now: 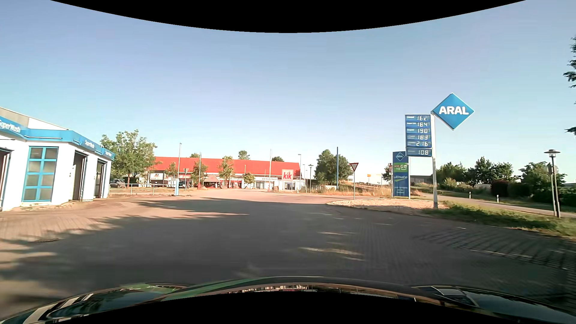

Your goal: Follow the waypoints while adhering to traffic rules and regulations

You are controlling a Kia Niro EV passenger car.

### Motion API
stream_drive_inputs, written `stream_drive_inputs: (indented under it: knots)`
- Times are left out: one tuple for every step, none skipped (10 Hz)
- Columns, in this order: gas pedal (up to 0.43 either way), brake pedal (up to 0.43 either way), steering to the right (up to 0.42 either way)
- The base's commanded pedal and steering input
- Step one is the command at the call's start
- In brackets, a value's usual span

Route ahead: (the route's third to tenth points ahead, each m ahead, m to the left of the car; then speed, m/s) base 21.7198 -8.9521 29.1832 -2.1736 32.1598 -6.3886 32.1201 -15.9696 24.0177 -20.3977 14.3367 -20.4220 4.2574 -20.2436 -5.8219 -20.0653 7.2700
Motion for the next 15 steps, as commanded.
stream_drive_inputs:
  knots:
    - [0.130, 0.000, -0.036]
    - [0.130, 0.000, -0.027]
    - [0.118, 0.000, -0.022]
    - [0.098, 0.000, -0.021]
    - [0.059, 0.000, -0.020]
    - [0.059, 0.000, -0.018]
    - [0.059, 0.000, -0.013]
    - [0.059, 0.000, -0.006]
    - [0.047, 0.000, -0.001]
    - [0.047, 0.000, 0.005]
    - [0.047, 0.000, 0.009]
    - [0.047, 0.000, 0.018]
    - [0.059, 0.000, 0.026]
    - [0.059, 0.000, 0.032]
    - [0.059, 0.000, 0.033]
